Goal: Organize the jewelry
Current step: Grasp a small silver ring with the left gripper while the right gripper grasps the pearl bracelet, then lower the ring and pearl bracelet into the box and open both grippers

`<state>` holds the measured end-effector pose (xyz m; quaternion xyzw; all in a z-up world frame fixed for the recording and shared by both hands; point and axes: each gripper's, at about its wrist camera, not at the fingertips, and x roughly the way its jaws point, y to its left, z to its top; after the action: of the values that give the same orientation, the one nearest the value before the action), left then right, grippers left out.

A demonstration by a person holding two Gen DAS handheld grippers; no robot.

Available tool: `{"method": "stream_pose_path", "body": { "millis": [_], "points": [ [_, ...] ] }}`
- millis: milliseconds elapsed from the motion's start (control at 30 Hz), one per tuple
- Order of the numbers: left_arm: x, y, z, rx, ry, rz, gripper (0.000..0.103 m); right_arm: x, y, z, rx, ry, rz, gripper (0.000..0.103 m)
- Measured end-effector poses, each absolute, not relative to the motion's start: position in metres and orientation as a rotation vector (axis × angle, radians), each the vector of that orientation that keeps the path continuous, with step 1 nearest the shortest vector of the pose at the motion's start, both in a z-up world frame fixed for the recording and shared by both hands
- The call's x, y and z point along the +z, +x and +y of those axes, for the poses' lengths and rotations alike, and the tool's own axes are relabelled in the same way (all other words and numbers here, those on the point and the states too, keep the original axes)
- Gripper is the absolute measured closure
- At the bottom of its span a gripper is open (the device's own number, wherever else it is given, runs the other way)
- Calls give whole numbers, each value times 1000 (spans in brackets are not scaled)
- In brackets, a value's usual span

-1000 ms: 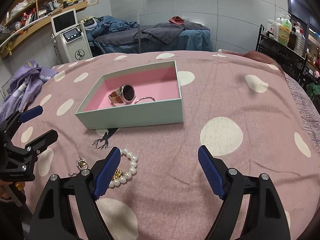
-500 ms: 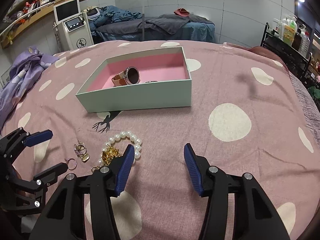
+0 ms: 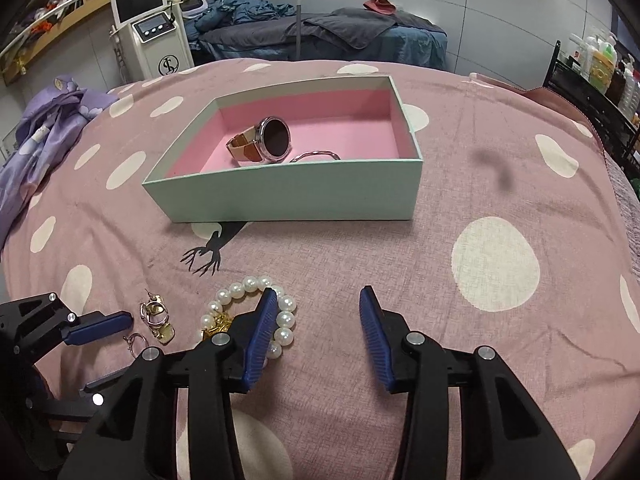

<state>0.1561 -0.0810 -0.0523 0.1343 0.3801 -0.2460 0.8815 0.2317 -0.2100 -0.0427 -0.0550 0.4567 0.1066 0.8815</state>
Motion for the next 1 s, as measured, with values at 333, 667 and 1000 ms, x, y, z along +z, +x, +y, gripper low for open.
{"method": "stream_pose_path", "body": {
  "millis": [333,667,1000],
  "points": [
    [-52,155,-83,-542,281,791,83,-47,224,-185,278,-286,945,93],
    [-49,150,-75,-537,247,779,84,-32,202,-202,345,-139,879,94],
    [-30,138,-64,-552,207,736,84,9,170,-208,487,-27,727,94]
  ]
}}
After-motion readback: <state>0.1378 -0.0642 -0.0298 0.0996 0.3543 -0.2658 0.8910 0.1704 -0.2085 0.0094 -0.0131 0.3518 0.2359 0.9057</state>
